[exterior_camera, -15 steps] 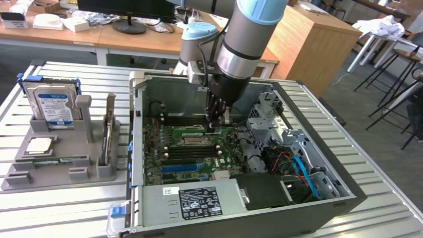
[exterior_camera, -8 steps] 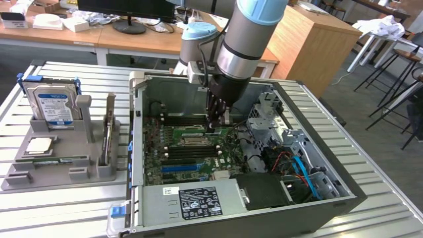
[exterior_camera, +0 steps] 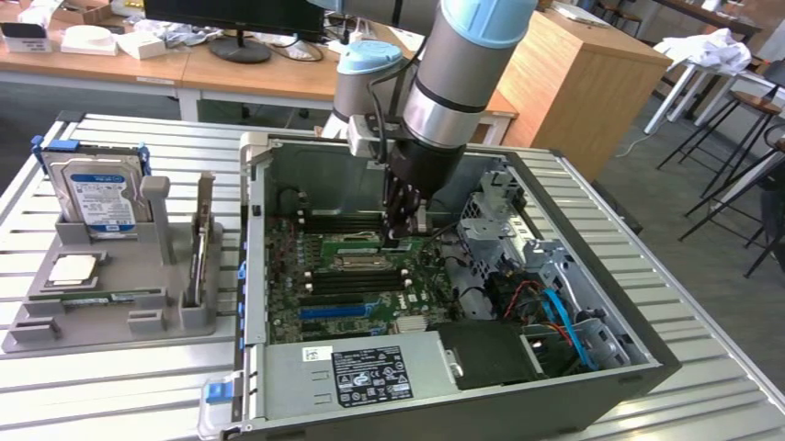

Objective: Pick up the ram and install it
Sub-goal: 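Insert the ram into the slot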

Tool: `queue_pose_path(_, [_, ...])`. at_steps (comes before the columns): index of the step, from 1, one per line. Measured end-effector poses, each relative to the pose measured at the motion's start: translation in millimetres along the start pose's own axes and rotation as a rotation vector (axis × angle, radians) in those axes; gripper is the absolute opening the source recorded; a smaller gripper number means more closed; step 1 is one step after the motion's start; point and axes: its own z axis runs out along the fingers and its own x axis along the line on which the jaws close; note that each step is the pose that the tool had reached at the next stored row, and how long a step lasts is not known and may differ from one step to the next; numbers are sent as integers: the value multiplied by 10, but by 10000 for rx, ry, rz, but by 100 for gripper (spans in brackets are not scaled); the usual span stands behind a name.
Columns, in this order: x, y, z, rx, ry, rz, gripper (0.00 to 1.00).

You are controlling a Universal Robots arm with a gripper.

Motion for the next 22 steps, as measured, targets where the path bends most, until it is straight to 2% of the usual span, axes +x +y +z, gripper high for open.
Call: queue_pose_path(22, [7,1,116,30,1,-2,11])
